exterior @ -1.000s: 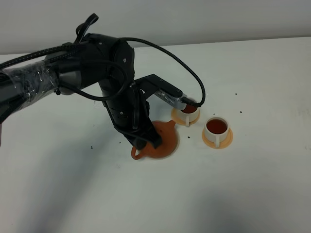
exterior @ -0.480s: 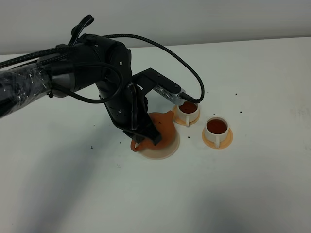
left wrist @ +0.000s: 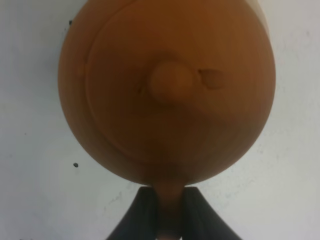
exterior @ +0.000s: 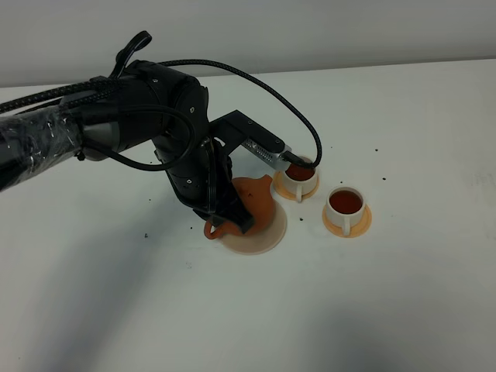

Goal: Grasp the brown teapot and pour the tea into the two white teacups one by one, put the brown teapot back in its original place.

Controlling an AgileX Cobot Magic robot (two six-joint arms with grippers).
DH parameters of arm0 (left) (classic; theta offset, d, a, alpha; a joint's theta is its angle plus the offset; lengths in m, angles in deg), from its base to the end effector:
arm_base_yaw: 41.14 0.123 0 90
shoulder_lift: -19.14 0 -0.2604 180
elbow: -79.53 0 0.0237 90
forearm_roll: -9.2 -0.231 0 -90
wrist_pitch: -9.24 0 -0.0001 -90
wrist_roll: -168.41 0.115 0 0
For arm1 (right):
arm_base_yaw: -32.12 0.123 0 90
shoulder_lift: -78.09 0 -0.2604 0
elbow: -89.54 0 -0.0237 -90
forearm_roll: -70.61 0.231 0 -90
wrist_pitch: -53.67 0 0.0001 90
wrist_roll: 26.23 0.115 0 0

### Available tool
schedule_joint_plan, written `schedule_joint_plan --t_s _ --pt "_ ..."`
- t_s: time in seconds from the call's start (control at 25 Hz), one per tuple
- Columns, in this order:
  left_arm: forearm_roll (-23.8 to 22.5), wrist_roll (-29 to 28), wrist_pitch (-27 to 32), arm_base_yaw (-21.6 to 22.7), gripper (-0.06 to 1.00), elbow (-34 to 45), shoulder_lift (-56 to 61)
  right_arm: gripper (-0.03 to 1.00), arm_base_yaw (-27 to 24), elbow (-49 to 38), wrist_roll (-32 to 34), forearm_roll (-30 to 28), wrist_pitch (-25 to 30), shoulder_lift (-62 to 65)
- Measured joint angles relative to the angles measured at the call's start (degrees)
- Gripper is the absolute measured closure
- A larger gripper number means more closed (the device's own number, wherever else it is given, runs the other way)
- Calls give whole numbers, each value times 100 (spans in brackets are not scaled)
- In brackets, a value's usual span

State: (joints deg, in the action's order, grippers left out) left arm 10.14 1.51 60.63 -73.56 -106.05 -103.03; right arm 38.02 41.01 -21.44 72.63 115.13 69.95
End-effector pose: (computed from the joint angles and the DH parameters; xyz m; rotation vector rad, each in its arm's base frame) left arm 0.3197 -0.2048 0.1487 1.1239 2.7126 -0.0720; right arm 0.0231 0.0060 0.2523 -0.0218 2.0649 0.1575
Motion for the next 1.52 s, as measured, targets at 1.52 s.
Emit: schedule_joint_plan --t_s 1.52 --pt "-94 -596 1655 0 56 462 1462 73 0 0 0 5 0 0"
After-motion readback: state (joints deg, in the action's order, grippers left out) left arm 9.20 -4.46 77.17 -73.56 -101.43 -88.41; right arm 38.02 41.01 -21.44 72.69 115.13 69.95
